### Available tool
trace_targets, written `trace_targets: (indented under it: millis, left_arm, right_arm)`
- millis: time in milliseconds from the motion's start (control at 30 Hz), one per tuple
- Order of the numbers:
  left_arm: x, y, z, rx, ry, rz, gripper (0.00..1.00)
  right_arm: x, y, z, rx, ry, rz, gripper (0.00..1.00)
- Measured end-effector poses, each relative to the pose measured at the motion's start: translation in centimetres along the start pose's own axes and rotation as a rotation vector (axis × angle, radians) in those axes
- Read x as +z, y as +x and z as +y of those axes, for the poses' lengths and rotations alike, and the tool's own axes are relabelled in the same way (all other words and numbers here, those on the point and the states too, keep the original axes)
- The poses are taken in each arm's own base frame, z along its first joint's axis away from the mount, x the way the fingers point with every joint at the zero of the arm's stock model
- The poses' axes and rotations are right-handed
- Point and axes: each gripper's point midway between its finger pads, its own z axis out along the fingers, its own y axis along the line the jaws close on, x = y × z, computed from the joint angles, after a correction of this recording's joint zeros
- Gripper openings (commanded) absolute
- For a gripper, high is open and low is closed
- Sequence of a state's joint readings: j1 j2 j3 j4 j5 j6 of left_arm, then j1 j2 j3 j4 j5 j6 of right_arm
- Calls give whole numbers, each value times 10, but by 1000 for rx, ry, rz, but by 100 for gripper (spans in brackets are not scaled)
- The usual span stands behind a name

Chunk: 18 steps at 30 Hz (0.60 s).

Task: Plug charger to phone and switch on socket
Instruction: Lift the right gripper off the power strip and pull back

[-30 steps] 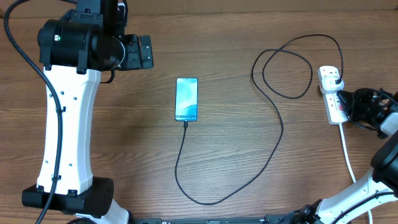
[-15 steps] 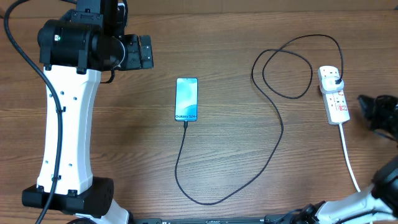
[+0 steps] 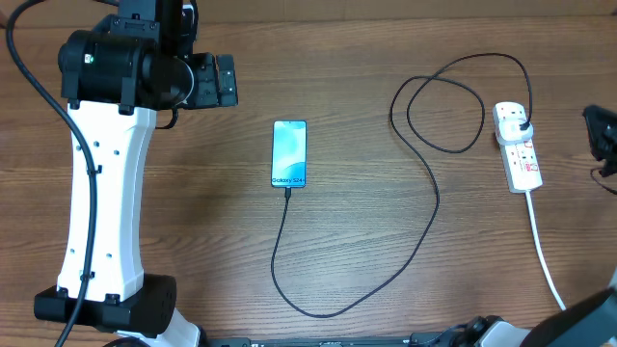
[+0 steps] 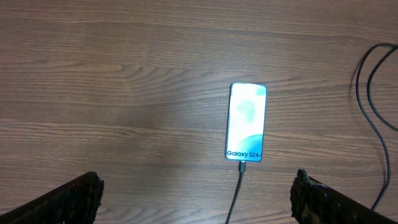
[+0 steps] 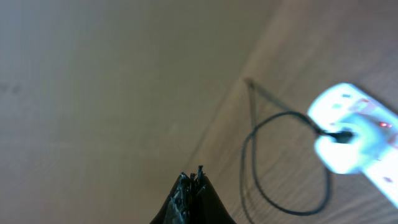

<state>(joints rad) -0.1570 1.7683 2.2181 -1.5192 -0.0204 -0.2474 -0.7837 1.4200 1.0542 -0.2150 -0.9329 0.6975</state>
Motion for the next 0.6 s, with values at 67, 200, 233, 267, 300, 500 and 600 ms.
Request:
trace_targets:
  millis: [67, 200, 233, 267, 300, 500, 600]
  left_arm:
    - [0, 0, 0, 0, 0, 0, 100]
    - [0, 0, 0, 0, 0, 0, 100]
    - [0, 0, 0, 0, 0, 0, 100]
    - [0, 0, 0, 0, 0, 0, 100]
    - [0, 0, 0, 0, 0, 0, 99]
    - [0, 0, 0, 0, 0, 0, 100]
    - [0, 0, 0, 0, 0, 0, 100]
  right_arm:
    - [-4, 8, 25, -61, -19, -11, 4]
    - [-10, 21, 59, -156, -27, -50, 4]
    - [-12, 25, 70, -187, -35, -59, 4]
    - [-14, 30, 79, -215, -42, -65, 4]
    - [-16, 34, 86, -240, -47, -68, 4]
    - [-6, 60, 90, -351, 4, -35, 4]
    - [4, 72, 91, -431, 13, -5, 4]
